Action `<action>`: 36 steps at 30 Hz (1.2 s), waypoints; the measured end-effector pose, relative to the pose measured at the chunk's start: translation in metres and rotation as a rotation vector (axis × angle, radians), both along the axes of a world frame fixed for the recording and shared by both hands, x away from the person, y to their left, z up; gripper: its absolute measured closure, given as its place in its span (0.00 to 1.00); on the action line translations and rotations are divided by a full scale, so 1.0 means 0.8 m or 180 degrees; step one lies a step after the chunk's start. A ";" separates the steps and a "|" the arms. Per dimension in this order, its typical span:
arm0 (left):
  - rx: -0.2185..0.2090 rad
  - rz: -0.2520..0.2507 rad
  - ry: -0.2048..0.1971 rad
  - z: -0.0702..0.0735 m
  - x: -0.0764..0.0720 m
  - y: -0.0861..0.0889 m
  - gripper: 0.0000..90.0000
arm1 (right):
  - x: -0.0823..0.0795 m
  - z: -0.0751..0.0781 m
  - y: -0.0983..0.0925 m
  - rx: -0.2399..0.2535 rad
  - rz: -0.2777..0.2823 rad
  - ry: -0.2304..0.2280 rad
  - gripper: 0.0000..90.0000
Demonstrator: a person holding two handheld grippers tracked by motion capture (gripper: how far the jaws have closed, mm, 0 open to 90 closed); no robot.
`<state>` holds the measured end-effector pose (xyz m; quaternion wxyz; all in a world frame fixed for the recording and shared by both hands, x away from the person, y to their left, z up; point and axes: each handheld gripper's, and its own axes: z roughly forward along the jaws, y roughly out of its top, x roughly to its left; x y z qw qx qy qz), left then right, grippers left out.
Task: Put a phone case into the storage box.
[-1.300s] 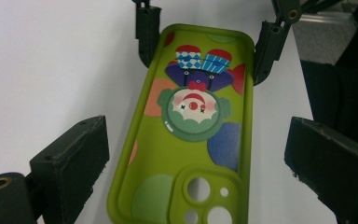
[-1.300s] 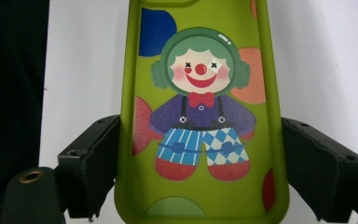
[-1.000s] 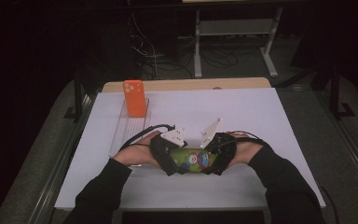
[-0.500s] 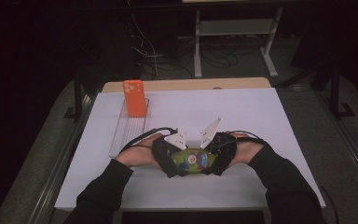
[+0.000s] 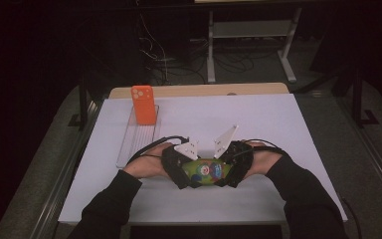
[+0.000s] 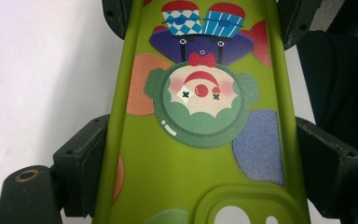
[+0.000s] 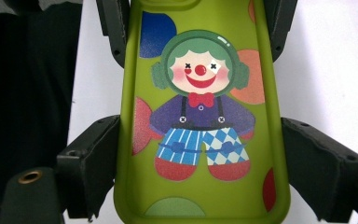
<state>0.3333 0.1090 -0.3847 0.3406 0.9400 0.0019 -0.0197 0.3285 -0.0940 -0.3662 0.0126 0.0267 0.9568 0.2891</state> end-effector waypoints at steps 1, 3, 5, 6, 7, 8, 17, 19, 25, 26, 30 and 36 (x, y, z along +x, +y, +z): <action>-0.0014 0.0015 0.0026 0.000 0.000 0.000 0.17 | 0.000 0.000 0.000 0.0006 0.0002 0.0000 0.16; -0.0015 0.0019 0.0040 0.000 0.000 0.000 0.17 | 0.000 0.000 -0.001 0.0029 0.0009 0.0010 0.16; -0.0008 0.0023 0.0057 0.001 0.000 0.000 0.17 | 0.000 0.000 -0.001 0.0043 0.0011 0.0001 0.16; 0.0009 0.0024 0.0061 0.001 0.000 0.000 0.17 | 0.000 0.000 -0.001 0.0050 0.0006 -0.0002 0.15; 0.0025 0.0030 0.0050 0.001 0.000 0.000 0.17 | -0.003 0.000 -0.002 0.0001 -0.0087 0.0074 0.14; 0.0032 0.0038 0.0062 0.001 0.000 0.000 0.17 | -0.003 0.000 -0.002 0.0005 -0.0115 0.0069 0.12; -0.0058 0.0394 0.0187 -0.006 0.002 0.007 0.17 | 0.007 0.003 -0.017 0.0265 -0.0396 0.0125 0.00; -0.0056 0.0491 0.0179 -0.006 0.003 0.009 0.17 | 0.012 0.003 -0.022 0.0356 -0.0429 0.0086 0.00; -0.0051 0.0785 0.0134 -0.007 0.003 0.015 0.17 | 0.014 0.004 -0.045 0.0547 -0.0837 0.0104 0.00; -0.0035 0.0826 0.0126 -0.007 0.003 0.015 0.17 | 0.013 0.004 -0.048 0.0586 -0.0942 0.0145 0.00; 0.0028 0.1035 0.0080 -0.008 0.001 0.013 0.17 | 0.010 0.000 -0.064 0.0749 -0.1395 0.0209 0.00; 0.0033 0.1345 0.0095 -0.009 0.007 0.014 0.17 | 0.007 -0.013 -0.083 0.0864 -0.1794 0.0196 0.00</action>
